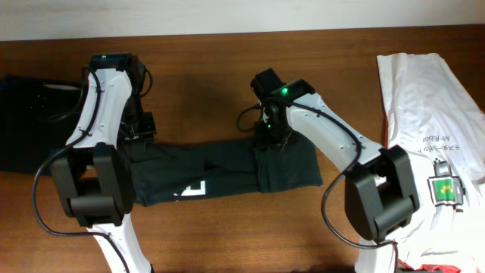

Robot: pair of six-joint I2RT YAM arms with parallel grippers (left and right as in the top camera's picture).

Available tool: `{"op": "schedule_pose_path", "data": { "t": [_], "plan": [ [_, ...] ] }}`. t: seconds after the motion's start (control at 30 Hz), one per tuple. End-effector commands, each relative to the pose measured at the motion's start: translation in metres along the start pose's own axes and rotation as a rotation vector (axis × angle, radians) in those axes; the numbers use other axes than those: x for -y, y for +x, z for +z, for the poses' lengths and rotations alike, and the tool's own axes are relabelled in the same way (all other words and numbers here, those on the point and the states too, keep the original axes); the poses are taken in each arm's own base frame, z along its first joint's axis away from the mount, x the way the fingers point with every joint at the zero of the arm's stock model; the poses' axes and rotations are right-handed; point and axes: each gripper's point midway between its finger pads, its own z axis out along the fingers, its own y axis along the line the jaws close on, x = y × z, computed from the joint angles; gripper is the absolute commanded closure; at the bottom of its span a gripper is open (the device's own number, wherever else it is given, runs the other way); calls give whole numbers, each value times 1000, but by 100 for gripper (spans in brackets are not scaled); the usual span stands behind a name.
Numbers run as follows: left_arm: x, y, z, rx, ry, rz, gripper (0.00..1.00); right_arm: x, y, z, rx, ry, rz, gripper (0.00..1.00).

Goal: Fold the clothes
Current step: 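Fold the right end leftward toward the center with the right gripper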

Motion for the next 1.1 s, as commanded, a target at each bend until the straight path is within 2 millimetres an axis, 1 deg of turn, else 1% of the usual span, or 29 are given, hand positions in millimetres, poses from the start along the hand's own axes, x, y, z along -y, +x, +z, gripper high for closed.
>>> {"op": "schedule_pose_path", "data": {
  "t": [0.0, 0.03, 0.13, 0.23, 0.3, 0.37, 0.4, 0.53, 0.57, 0.73, 0.8, 0.93, 1.0, 1.07],
  "plan": [
    [-3, -3, -1, 12, -12, -11, 57, -15, 9, 18, -64, -11, 3, 42],
    [-3, -4, -1, 18, -10, -12, 57, -22, 13, 24, -77, -1, -18, 39],
    [-2, -5, -1, 21, -9, -12, 57, -22, 19, 34, -93, 65, 2, 36],
    [-2, -6, -1, 23, -9, -12, 57, -27, 24, 44, -120, 72, -13, 35],
    [-2, -6, -1, 22, -9, -12, 57, -23, 24, 47, -121, 91, 6, 36],
    [-2, -6, -1, 23, -9, -12, 57, -14, 22, 47, -105, 143, 37, 36],
    [-2, -6, -1, 23, -9, -12, 57, -13, 21, 47, -101, 153, 35, 36],
    [-2, -5, -1, 22, -9, -12, 57, -12, 22, 47, -103, 154, 35, 37],
    [-2, -6, -1, 22, -9, -12, 57, -12, 22, 47, -104, 154, 35, 40],
    [-3, -5, -1, 18, -10, -12, 57, -12, 22, 48, -104, 153, 35, 43],
    [-3, -4, -1, 18, -10, -11, 57, -13, 21, 48, -101, 152, 35, 49],
    [-3, -4, -1, 18, -10, -11, 57, -13, 22, 48, -102, 153, 35, 67],
    [-3, -4, -1, 18, -10, -11, 57, -13, 22, 48, -102, 153, 35, 82],
    [-3, -4, -1, 18, -10, -11, 57, -13, 22, 48, -103, 152, 35, 90]
  ]
}}
